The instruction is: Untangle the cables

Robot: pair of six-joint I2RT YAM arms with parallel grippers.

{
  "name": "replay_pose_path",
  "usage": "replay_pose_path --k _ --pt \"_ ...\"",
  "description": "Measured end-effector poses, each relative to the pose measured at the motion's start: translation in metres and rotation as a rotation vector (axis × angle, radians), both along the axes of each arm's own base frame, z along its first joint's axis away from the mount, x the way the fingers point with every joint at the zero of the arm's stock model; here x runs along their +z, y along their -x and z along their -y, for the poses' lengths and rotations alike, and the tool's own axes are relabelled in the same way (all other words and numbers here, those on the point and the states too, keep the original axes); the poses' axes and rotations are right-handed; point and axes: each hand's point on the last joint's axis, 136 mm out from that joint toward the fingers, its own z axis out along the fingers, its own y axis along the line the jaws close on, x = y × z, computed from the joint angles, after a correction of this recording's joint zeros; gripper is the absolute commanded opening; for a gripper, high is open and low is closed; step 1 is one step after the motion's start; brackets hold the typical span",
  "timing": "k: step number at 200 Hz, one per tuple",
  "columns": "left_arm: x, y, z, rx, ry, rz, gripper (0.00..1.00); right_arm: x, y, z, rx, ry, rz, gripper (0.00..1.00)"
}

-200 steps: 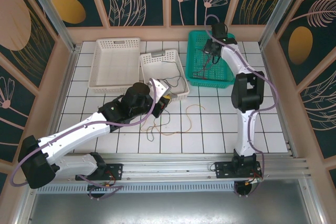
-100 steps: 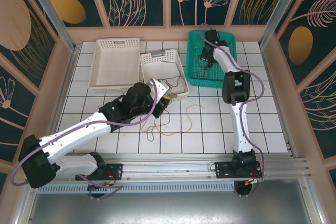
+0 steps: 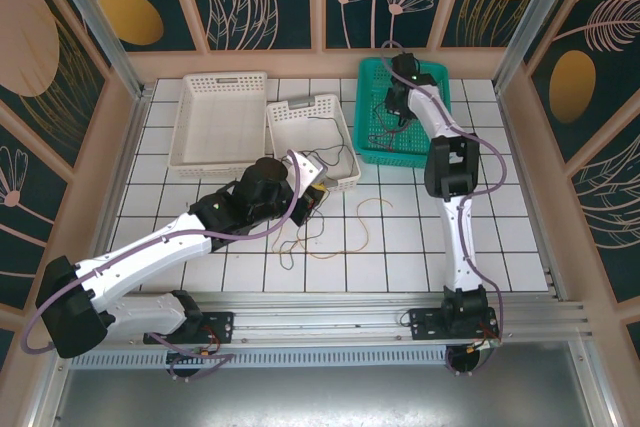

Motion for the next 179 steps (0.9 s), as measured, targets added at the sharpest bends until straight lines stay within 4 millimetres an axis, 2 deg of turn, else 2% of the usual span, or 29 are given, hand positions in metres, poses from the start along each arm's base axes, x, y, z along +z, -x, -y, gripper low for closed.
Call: replay_pose_path --k 33,50,98,112,135,148,162,179 --pt "0.000 0.000 0.000 -0.001 0.000 -0.001 0.00 0.054 -0.002 0.000 -0.001 -0.017 0.090 0.40" --pt "0.000 0.000 0.000 -0.001 0.000 -0.001 0.00 0.075 -0.002 0.000 -0.001 -0.024 0.127 0.42" --pt "0.000 0.000 0.000 -0.001 0.000 -0.001 0.00 0.109 0.001 -0.001 0.001 -0.043 0.182 0.45" --pt "0.000 0.000 0.000 -0.001 -0.001 -0.001 0.00 0.116 0.007 -0.003 0.011 -0.057 0.185 0.45" --pt "-0.001 0.000 0.000 0.000 -0.004 -0.003 0.00 0.130 0.031 -0.011 0.042 -0.092 0.183 0.46" --pt "0.002 -0.001 0.001 0.000 -0.001 -0.001 0.00 0.140 0.052 -0.025 0.087 -0.131 0.189 0.47" --pt "0.009 -0.002 0.002 0.002 0.013 0.007 0.00 0.152 0.082 -0.051 0.167 -0.198 0.205 0.48" --pt "0.021 -0.002 0.000 0.013 0.039 0.021 0.00 0.164 0.130 -0.084 0.279 -0.290 0.228 0.50"
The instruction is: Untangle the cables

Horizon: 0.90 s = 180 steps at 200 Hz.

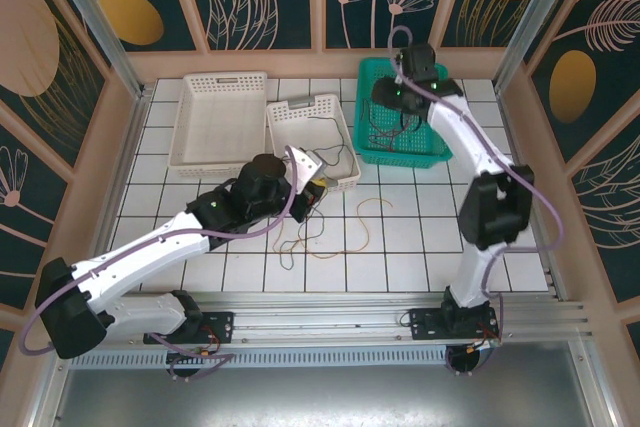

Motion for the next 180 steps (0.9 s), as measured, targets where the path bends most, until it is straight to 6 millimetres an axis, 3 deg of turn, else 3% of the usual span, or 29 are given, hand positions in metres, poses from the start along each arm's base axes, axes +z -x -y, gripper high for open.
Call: replay_pose_path --k 25,46,77,128,180 --pt "0.025 -0.001 -0.006 0.034 0.057 0.026 0.00 0.002 0.075 -0.031 0.149 -0.115 0.034 0.53" --pt "0.048 -0.001 -0.009 0.063 0.118 0.034 0.00 -0.009 0.123 -0.031 0.199 -0.175 0.037 0.53" --pt "0.077 0.000 -0.013 0.097 0.220 0.019 0.00 -0.033 0.170 -0.033 0.249 -0.218 0.019 0.54" --pt "0.109 0.000 -0.026 0.176 0.358 -0.006 0.00 -0.083 0.255 -0.065 0.388 -0.300 -0.105 0.58" --pt "0.124 -0.004 -0.036 0.246 0.444 -0.023 0.00 -0.106 0.298 -0.087 0.471 -0.358 -0.120 0.60"
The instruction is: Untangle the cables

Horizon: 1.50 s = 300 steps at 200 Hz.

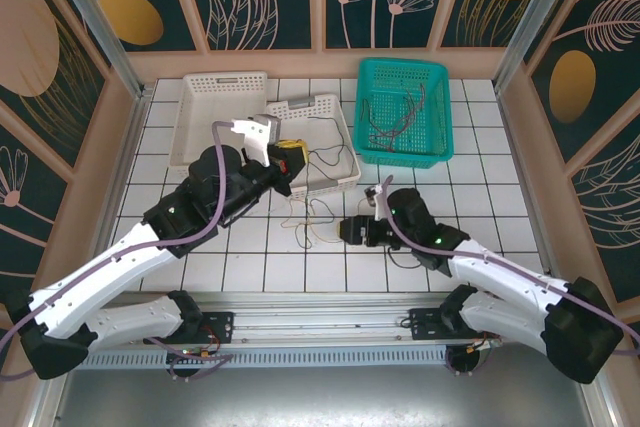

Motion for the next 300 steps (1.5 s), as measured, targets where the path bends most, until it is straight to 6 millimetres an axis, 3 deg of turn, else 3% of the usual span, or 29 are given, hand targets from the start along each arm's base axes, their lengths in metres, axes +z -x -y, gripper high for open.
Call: replay_pose_path --k 30,69,146,167,205,228,244,268,300 --pt "0.002 0.000 -0.002 0.011 0.029 -0.022 0.00 -0.017 0.011 -0.003 0.019 0.027 0.044 0.60" --pt "0.002 0.001 -0.001 0.012 0.056 -0.048 0.00 -0.020 0.018 -0.014 0.059 0.032 0.154 0.60" --pt "0.003 0.003 0.000 0.002 0.087 -0.075 0.00 -0.048 0.010 -0.036 0.122 0.140 0.247 0.58" --pt "0.006 0.006 -0.001 -0.009 0.102 -0.078 0.00 -0.058 0.012 -0.039 0.146 0.159 0.251 0.48" --pt "0.012 0.012 -0.001 -0.033 0.134 -0.091 0.00 -0.065 0.009 -0.041 0.162 0.196 0.264 0.13" --pt "0.018 0.017 -0.004 -0.043 0.158 -0.090 0.00 -0.059 0.005 -0.040 0.153 0.200 0.291 0.00" --pt "0.025 0.022 -0.009 -0.049 0.179 -0.083 0.00 -0.046 0.001 -0.034 0.127 0.181 0.302 0.00" --pt "0.033 0.028 -0.017 -0.049 0.204 -0.072 0.00 -0.008 -0.018 -0.016 0.032 0.099 0.350 0.00" --pt "0.031 0.031 -0.021 -0.047 0.196 -0.081 0.00 0.052 -0.043 0.025 -0.125 -0.032 0.425 0.00"
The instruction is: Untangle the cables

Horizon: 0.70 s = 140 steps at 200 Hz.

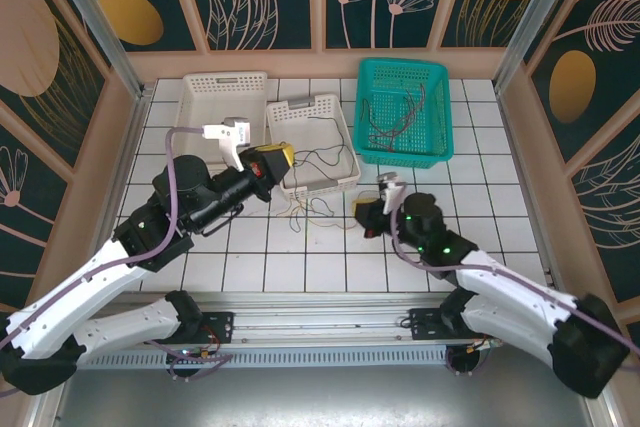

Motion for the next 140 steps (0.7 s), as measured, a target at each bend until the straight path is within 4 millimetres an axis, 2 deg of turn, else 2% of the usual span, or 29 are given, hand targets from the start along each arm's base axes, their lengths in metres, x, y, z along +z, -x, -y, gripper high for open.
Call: replay_pose_path --k 37,74,89,121,140 --pt "-0.017 0.002 0.001 -0.011 -0.041 -0.033 0.00 0.032 -0.012 0.025 -0.072 -0.008 -0.006 0.00" --pt "-0.025 0.015 0.011 -0.108 -0.063 -0.046 0.00 0.063 -0.055 0.064 -0.229 -0.013 -0.092 0.38" --pt "-0.030 0.022 0.013 -0.147 -0.077 -0.049 0.00 0.072 -0.065 0.079 -0.267 -0.031 -0.120 0.51" --pt "-0.043 0.032 0.005 -0.168 -0.122 -0.064 0.00 0.090 -0.071 0.098 -0.301 -0.055 -0.135 0.59" --pt "-0.041 0.039 -0.005 -0.166 -0.120 -0.056 0.00 0.085 -0.072 0.100 -0.295 -0.058 -0.166 0.60"
